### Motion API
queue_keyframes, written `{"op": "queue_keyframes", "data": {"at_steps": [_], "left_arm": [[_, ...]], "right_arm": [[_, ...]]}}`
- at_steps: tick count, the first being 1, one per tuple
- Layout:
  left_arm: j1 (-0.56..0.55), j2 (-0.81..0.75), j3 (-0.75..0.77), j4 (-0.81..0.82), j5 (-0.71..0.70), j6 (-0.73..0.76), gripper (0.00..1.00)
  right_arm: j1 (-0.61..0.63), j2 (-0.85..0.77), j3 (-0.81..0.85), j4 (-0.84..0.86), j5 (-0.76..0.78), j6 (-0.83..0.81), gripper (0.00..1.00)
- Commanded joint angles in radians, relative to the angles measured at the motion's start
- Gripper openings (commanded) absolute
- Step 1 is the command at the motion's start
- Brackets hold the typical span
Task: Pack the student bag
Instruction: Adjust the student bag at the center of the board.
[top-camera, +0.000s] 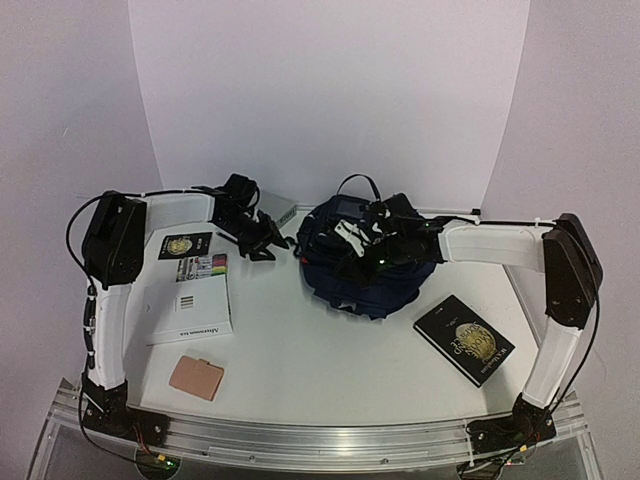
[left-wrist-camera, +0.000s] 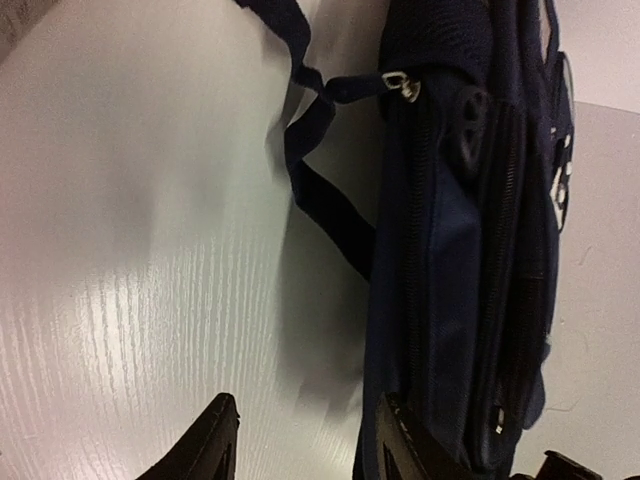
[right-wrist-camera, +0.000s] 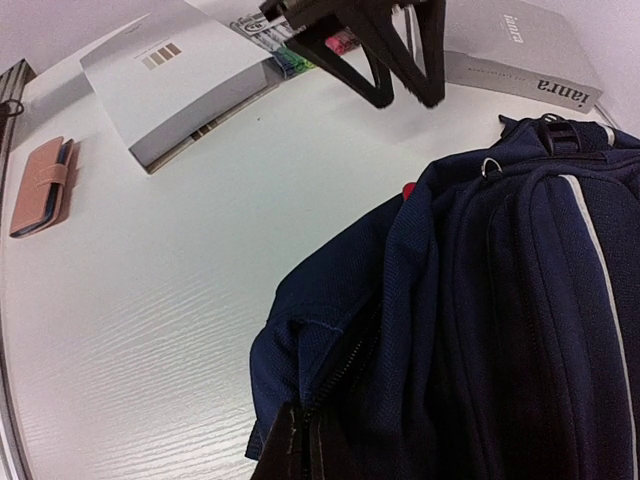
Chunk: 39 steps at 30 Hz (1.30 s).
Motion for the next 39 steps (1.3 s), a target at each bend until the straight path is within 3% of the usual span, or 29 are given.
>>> {"op": "queue_keyframes", "data": {"at_steps": [1, 13, 23, 29, 39], "left_arm": [[-0.038, 0.04, 0.104, -0.025, 0.021, 0.042, 0.51], [-0.117, 0.156, 0.281, -0.092, 0.05, 0.091, 0.46], [-0.106, 0.061, 0.138, -0.143, -0.031, 0.106, 0.45], [-0.057, 0.026, 0.061, -0.051, -0.048, 0.035, 0.56], [-0.049, 0.167, 0.265, -0.086, -0.02, 0.089, 0.65]], "right_arm": [[0.008, -0.041, 0.035, 0.052, -0.108, -0.005, 0.0], [0.008, 0.014, 0.102, 0.045, -0.173, 0.018, 0.0], [0.009, 0.009, 0.116, 0.044, -0.183, 0.021, 0.0], [0.008, -0.029, 0.066, 0.033, -0.203, -0.015, 0.0], [0.008, -0.033, 0.065, 0.017, -0.244, -0.023, 0.0]]}}
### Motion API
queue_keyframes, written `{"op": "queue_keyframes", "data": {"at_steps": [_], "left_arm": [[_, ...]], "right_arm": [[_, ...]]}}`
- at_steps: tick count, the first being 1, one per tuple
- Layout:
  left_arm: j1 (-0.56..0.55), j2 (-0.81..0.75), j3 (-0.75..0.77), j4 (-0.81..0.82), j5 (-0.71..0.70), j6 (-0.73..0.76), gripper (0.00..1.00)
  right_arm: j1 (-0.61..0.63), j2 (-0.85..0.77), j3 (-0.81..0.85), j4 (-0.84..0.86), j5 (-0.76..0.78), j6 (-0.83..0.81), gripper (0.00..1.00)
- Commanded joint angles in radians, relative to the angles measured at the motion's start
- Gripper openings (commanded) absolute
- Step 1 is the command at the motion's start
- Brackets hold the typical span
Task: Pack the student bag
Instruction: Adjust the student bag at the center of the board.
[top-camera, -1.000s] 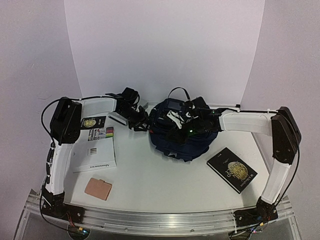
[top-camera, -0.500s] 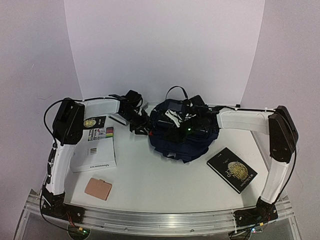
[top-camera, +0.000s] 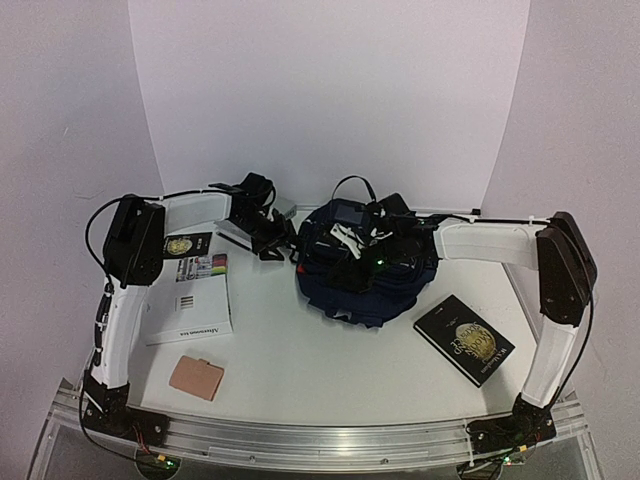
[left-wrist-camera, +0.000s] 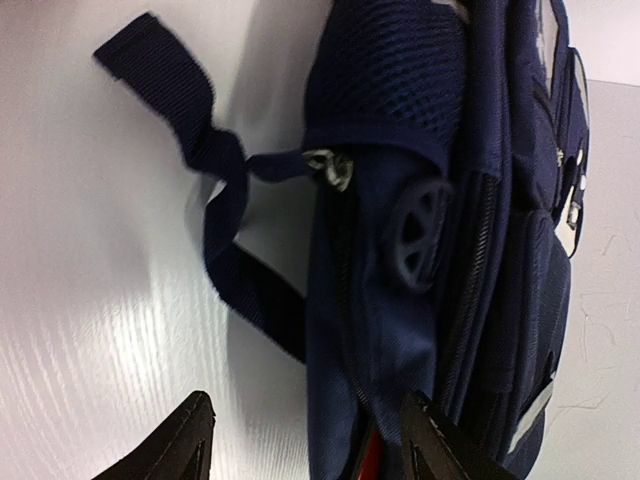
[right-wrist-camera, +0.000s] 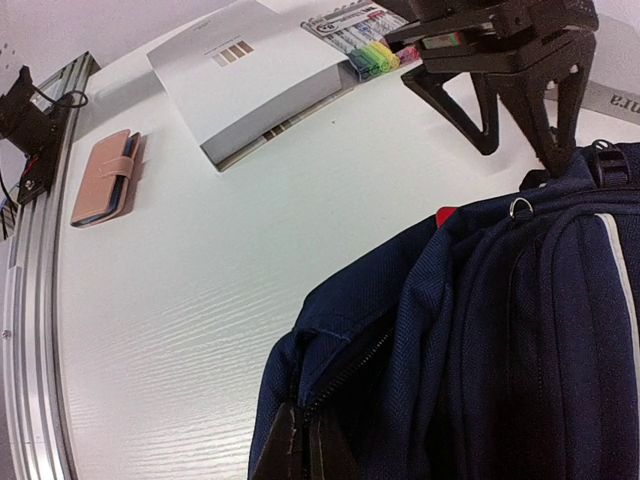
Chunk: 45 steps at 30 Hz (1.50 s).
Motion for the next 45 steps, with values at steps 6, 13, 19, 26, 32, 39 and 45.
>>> {"op": "queue_keyframes", "data": {"at_steps": [6, 13, 19, 26, 32, 39, 45], "left_arm": [[-0.014, 0.022, 0.009, -0.005, 0.035, 0.056, 0.62], [-0.012, -0.242, -0.394, 0.294, 0.041, -0.029, 0.61], [-0.02, -0.298, -0.507, 0.335, 0.078, -0.018, 0.53], [-0.055, -0.245, -0.402, 0.269, 0.032, 0.007, 0.47], [-0.073, -0.19, -0.298, 0.2, 0.018, 0.057, 0.46], [-0.139, -0.134, -0.142, 0.063, -0.004, 0.192, 0.38], [-0.15, -0.132, -0.159, 0.062, 0.016, 0.182, 0.36]], "right_arm": [[0.008, -0.047, 0.046, 0.069, -0.087, 0.013, 0.0], [0.008, -0.038, 0.051, 0.072, -0.065, 0.03, 0.0], [0.008, -0.027, 0.04, 0.072, -0.068, 0.022, 0.0], [0.008, -0.029, 0.034, 0.071, -0.081, 0.02, 0.0], [0.011, -0.033, 0.023, 0.071, -0.099, 0.016, 0.0], [0.026, 0.006, 0.045, 0.07, -0.083, -0.008, 0.0], [0.029, 0.033, 0.09, 0.071, -0.09, -0.005, 0.0]]}}
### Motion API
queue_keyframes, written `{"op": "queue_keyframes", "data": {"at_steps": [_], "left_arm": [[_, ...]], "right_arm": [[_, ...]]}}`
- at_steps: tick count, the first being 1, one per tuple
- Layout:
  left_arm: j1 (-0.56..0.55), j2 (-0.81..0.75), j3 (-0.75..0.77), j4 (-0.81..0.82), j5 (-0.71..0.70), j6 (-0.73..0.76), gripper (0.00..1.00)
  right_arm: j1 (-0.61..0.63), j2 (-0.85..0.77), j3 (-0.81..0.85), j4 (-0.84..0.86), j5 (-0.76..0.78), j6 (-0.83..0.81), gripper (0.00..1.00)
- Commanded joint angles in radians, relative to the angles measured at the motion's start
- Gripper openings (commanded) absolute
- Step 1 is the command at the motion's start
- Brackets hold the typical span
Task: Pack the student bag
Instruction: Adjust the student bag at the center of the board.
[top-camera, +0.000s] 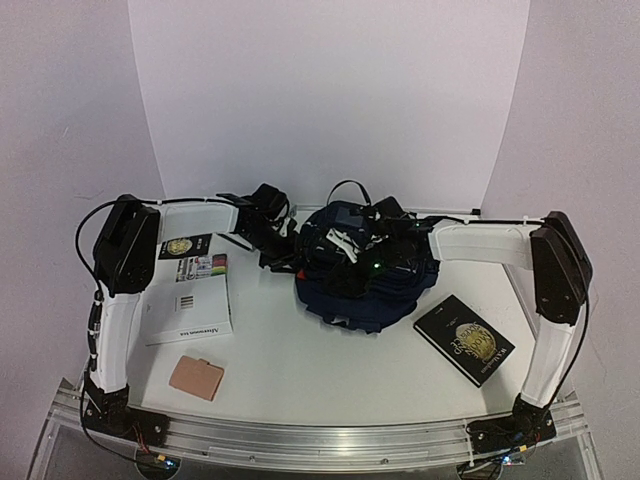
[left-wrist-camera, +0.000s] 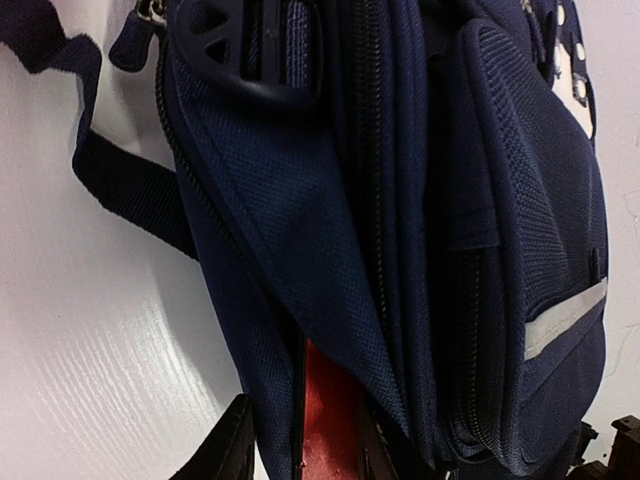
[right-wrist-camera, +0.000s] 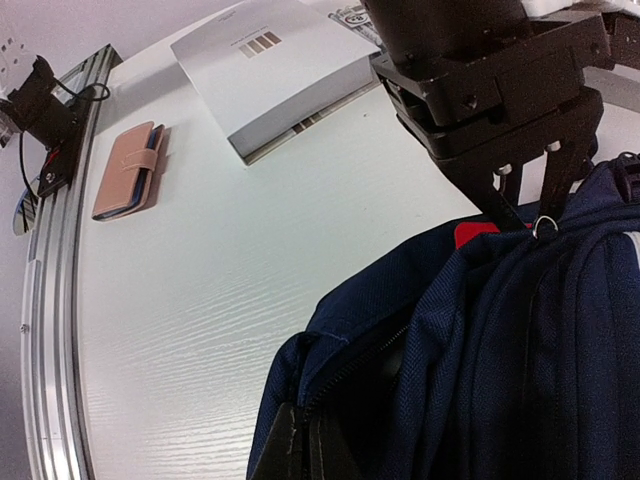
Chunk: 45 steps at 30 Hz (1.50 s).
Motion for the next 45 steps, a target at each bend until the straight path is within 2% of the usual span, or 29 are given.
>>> {"op": "queue_keyframes", "data": {"at_steps": [1, 6, 9, 16, 18, 23, 26, 35, 43, 45], "left_arm": [[-0.032, -0.015, 0.014, -0.004, 0.042, 0.017, 0.38], [0.006, -0.038, -0.003, -0.058, -0.049, -0.029, 0.41], [0.034, -0.043, -0.015, -0.062, -0.073, -0.043, 0.39], [0.057, 0.044, 0.053, -0.127, -0.038, -0.014, 0.37], [0.055, 0.075, 0.066, -0.129, -0.001, -0.007, 0.36], [0.044, 0.103, 0.057, -0.113, 0.035, -0.001, 0.34], [0.042, 0.113, 0.053, -0.111, 0.046, -0.003, 0.34], [0.023, 0.121, 0.044, -0.113, 0.052, 0.012, 0.33], [0.022, 0.134, 0.02, -0.15, 0.029, -0.02, 0.32], [0.019, 0.138, 0.018, -0.154, 0.031, -0.023, 0.33]], "right_arm": [[0.018, 0.013, 0.084, 0.086, -0.045, -0.013, 0.0], [0.017, -0.01, 0.039, 0.084, -0.037, -0.045, 0.0], [0.018, -0.021, 0.001, 0.08, -0.027, -0.071, 0.0], [0.017, 0.014, -0.088, 0.068, 0.055, -0.179, 0.0], [0.017, 0.047, -0.08, 0.065, 0.066, -0.171, 0.06], [0.017, 0.126, 0.003, 0.059, 0.06, -0.072, 0.41], [0.022, 0.168, 0.053, 0.057, 0.054, -0.001, 0.51], [0.053, 0.268, 0.151, 0.057, 0.083, 0.129, 0.53], [0.056, 0.333, 0.157, 0.05, 0.19, 0.139, 0.38], [0.058, 0.33, 0.146, 0.037, 0.22, 0.123, 0.38]]}}
